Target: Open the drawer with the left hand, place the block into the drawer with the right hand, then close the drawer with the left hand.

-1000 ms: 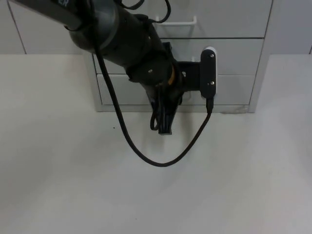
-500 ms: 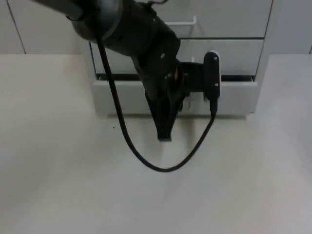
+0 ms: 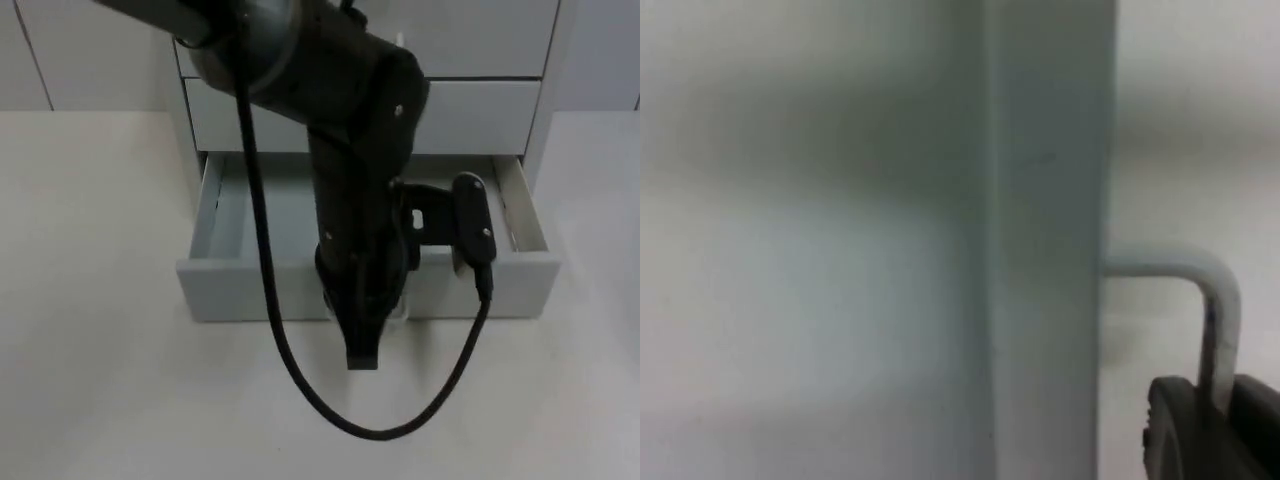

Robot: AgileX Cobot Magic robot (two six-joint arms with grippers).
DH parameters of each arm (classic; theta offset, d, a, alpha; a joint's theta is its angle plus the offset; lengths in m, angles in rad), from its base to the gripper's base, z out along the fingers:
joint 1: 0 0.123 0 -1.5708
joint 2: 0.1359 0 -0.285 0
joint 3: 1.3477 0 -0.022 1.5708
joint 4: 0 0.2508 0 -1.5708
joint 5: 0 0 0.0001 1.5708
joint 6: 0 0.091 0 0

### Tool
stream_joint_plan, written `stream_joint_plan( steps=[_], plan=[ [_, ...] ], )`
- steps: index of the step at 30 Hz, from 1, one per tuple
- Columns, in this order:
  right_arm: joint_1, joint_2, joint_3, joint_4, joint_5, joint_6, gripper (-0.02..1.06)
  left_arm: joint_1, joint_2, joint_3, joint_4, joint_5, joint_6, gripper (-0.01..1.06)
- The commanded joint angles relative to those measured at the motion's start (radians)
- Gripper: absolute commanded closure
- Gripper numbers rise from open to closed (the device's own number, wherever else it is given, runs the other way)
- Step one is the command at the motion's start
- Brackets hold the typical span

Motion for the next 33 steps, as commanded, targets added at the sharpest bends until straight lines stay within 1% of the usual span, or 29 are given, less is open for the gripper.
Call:
stream_joint_plan(
  steps=[1,6,13,16,23,25,27,29,30,32,33],
  plan=[
    [-0.006,0.000,-0.010,-0.008,-0.008,0.000,-0.01,-0.052,0.012,0.020,-0.113,0.138,-0.023,1.05],
    [-0.006,0.000,-0.010,-0.008,-0.008,0.000,-0.01,-0.089,0.012,0.041,-0.113,0.183,-0.054,1.05],
    [-0.006,0.000,-0.010,-0.008,-0.008,0.000,-0.01,-0.094,0.006,0.121,-0.087,0.196,-0.039,1.05],
    [-0.006,0.000,-0.010,-0.008,-0.008,0.000,-0.01,-0.094,0.006,0.124,-0.078,0.192,-0.044,1.05],
    [-0.006,0.000,-0.010,-0.008,-0.014,0.000,-0.01,-0.099,0.006,0.124,-0.131,0.177,-0.021,1.05],
    [-0.006,0.000,-0.010,-0.008,-0.014,0.000,-0.01,-0.099,0.006,0.124,-0.134,0.175,-0.017,1.03],
    [-0.006,0.000,-0.010,-0.008,-0.014,0.000,-0.01,-0.099,0.006,0.124,-0.150,0.175,-0.017,0.85],
    [-0.006,0.000,-0.010,-0.008,-0.014,0.000,-0.01,-0.099,0.006,0.124,-0.158,0.177,-0.017,0.59],
    [-0.006,0.000,-0.010,-0.008,-0.014,0.000,-0.01,-0.099,0.006,0.124,-0.158,0.177,-0.017,0.59],
    [-0.006,0.000,-0.010,-0.008,-0.014,0.000,-0.01,-0.099,0.006,0.124,-0.161,0.184,-0.028,0.25],
    [-0.006,0.000,-0.010,-0.008,-0.014,0.000,-0.01,-0.099,0.006,0.124,-0.161,0.189,-0.032,0.10]
  ],
)
